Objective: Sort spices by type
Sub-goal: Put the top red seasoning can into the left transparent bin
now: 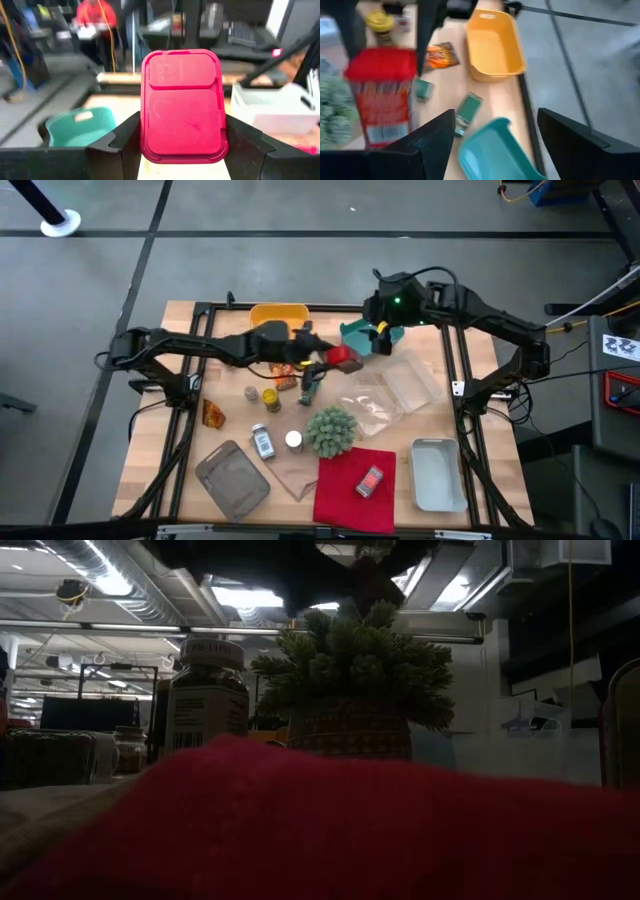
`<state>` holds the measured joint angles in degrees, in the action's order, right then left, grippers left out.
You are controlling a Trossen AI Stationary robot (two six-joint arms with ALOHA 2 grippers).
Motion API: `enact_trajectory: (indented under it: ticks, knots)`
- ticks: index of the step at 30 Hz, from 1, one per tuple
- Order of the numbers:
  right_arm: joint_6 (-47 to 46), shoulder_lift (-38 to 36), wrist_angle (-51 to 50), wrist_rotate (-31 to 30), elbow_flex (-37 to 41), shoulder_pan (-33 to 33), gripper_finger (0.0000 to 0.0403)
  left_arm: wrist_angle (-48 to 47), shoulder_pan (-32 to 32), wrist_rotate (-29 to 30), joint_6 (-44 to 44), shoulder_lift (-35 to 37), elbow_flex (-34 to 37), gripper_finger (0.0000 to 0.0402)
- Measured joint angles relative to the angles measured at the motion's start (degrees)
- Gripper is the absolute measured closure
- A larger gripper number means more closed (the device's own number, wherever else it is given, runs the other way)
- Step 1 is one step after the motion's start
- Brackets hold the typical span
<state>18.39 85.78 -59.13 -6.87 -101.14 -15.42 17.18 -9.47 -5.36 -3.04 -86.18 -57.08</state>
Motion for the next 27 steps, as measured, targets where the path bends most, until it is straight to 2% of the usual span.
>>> enact_trajectory:
  ticks: [7,11,27]
  knots:
    - [0.48,-0.81,-7.57,-3.24,-3.35,-0.02,0.0123,-13.49,0.13,-1.87,0.02,-10.8,-13.79,0.0201]
    - [0.38,-2.46,-10.19,-2.93,-3.37,-0.51,0.0123,-18.0,0.37,-2.46,1.69,-15.79,-18.62,0.0201]
    - [-0.04,-3.23,-10.91,0.44,-0.47,-1.9,0.0123,-17.35,0.49,-3.57,4.26,-26.12,-19.75,0.0186]
